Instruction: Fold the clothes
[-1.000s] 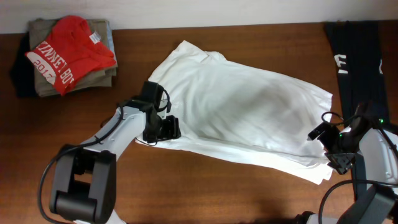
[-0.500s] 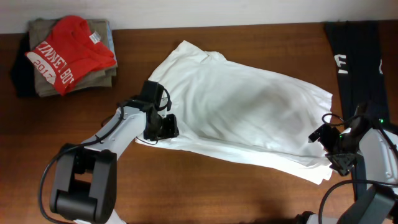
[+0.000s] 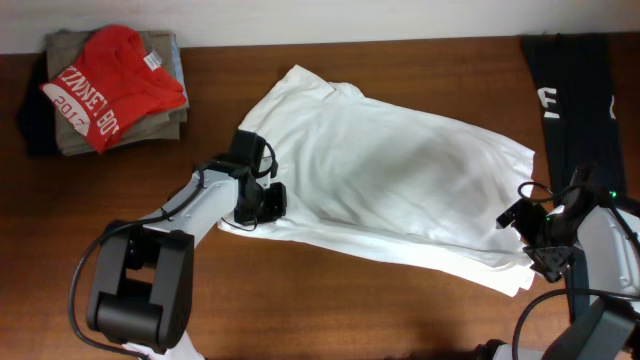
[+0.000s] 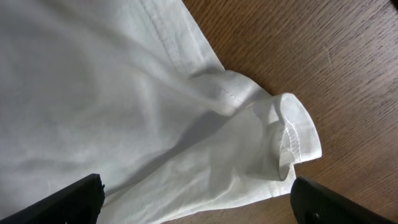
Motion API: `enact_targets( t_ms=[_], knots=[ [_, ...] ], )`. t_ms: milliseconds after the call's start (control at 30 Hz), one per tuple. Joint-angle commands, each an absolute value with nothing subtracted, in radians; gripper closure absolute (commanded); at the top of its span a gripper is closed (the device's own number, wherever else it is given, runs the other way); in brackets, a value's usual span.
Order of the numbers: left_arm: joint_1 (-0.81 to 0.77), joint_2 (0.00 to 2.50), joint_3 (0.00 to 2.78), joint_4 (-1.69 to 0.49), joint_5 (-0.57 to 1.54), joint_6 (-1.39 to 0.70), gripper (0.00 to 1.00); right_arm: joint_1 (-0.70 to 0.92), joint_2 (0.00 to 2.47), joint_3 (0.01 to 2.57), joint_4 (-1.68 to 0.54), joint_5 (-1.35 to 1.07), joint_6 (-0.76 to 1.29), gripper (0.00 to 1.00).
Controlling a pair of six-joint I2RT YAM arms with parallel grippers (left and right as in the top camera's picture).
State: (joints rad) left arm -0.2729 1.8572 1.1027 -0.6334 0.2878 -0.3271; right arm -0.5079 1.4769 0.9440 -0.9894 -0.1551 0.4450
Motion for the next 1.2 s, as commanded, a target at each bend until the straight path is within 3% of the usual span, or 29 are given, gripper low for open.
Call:
enact_targets(
  t_ms=[0, 333, 367, 400, 433, 467, 567, 633, 667, 733, 833, 867, 1000, 1033, 1167],
  knots=[
    [-0.276, 1.868, 1.096, -0.523, 0.414, -0.326, 1.00, -0.510, 1.482, 0.947, -0.987, -0.138, 0.445, 0.01],
    [-0.277, 1.868, 1.096, -0.169, 0.430, -0.411, 1.00, -0.510, 1.482, 0.947, -0.987, -0.138, 0.445, 0.01],
    [-0.277, 1.869, 1.095, -0.147, 0.422, -0.419, 0.86, -0.510, 1.482, 0.947, -0.987, -0.138, 0.445, 0.01],
    [-0.278, 1.874, 1.095, -0.129, 0.422, -0.419, 0.37, -0.510, 1.482, 0.947, -0.988, -0.138, 0.445, 0.01],
    [-0.280, 1.877, 1.095, -0.119, 0.422, -0.419, 0.14, -0.510, 1.482, 0.947, -0.988, -0.138, 0.445, 0.01],
    [-0.280, 1.879, 1.095, -0.115, 0.422, -0.418, 0.01, -0.510, 1.482, 0.947, -0.989, -0.139, 0.445, 0.01],
    [-0.219, 1.839, 1.117, -0.198, 0.423, -0.410, 0.01, -0.510, 1.482, 0.973, -1.024, -0.161, 0.361, 0.01],
    [-0.096, 1.765, 1.165, -0.408, 0.422, -0.307, 0.01, -0.511, 1.482, 1.067, -1.123, -0.147, 0.337, 0.01],
    [-0.053, 1.751, 1.168, -0.474, 0.423, -0.289, 0.10, -0.511, 1.482, 1.098, -1.157, -0.164, 0.338, 0.01],
    [-0.008, 1.759, 1.162, -0.579, 0.423, -0.268, 0.44, -0.503, 1.482, 1.115, -1.188, -0.292, 0.297, 0.01],
    [-0.044, 1.821, 1.159, -0.597, 0.432, -0.252, 0.62, -0.400, 1.482, 1.098, -1.214, -0.336, 0.258, 0.01],
    [-0.067, 1.844, 1.159, -0.593, 0.437, -0.252, 0.77, -0.347, 1.482, 1.083, -1.210, -0.336, 0.259, 0.02],
    [-0.110, 1.905, 1.159, -0.562, 0.455, -0.229, 0.91, -0.236, 1.482, 0.973, -1.095, -0.330, 0.331, 0.57],
    [-0.102, 1.925, 1.159, -0.561, 0.426, -0.231, 0.95, -0.236, 1.482, 0.942, -1.069, -0.329, 0.338, 0.60],
    [0.042, 2.023, 1.159, -0.546, 0.359, -0.276, 0.99, -0.236, 1.482, 0.884, -1.050, -0.330, 0.338, 0.51]
  ],
)
